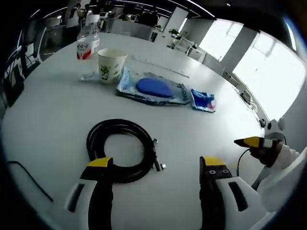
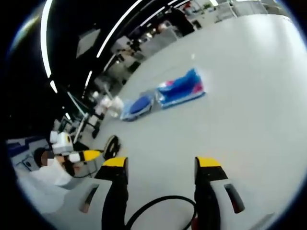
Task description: Arrange the tabletop items into an orderly group along one side of the table until the central work area is clear of visible clutter.
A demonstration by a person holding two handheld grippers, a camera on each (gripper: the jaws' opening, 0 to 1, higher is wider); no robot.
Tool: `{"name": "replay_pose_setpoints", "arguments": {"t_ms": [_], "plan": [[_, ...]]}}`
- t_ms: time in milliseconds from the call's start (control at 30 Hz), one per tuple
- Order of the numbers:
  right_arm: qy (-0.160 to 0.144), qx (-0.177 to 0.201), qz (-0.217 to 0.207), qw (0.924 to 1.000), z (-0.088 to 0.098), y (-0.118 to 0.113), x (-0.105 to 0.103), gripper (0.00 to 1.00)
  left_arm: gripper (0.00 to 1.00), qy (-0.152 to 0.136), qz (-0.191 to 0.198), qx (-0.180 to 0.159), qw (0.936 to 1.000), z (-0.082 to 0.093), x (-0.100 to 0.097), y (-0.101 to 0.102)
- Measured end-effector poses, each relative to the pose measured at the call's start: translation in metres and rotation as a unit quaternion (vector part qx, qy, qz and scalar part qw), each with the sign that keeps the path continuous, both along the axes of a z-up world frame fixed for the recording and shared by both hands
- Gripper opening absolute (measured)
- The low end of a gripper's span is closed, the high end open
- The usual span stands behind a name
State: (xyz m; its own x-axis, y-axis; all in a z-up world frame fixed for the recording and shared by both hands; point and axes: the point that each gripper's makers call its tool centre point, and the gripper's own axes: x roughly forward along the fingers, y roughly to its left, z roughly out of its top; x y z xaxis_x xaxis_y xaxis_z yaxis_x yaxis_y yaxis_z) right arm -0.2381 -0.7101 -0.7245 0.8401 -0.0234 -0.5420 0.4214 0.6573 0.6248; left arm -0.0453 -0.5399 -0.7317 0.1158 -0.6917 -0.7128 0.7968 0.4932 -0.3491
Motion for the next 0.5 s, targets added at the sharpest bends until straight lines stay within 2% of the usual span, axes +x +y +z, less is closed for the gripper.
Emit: {"name": "replay_pose_setpoints", "arguments": {"t_ms": [133,200,267,333,467,500], "plan": [[-0.002,0.005,-0.011,0.9999,0.000,-0.002,-0.002,0.53,0.73,-0.006,0.000,0.010,0.9999,-0.003,0.003,0.002],[-0.001,0.007,-0.014,0.9999,0.000,-0.002,-0.002,0.53,0.72,-0.018,-0.012,0.027,0.9994,-0.006,0.004,0.004],[-0.003,0.010,-0.015,0.9998,0.000,-0.001,-0.002,0.53,0.69,-0.033,-0.019,0.042,0.9984,-0.007,0.005,0.006],[-0.005,0.011,-0.018,0.9998,0.000,-0.001,-0.003,0.53,0.66,-0.037,-0.023,0.043,0.9981,-0.007,0.005,0.006],[-0.005,0.026,-0.030,0.9992,-0.004,0.000,-0.007,0.53,0.65,-0.051,-0.058,0.081,0.9937,-0.018,0.001,0.011],[-0.005,0.029,-0.036,0.9989,-0.004,-0.002,-0.008,0.53,0.65,-0.063,-0.071,0.090,0.9914,-0.020,0.002,0.012]]}}
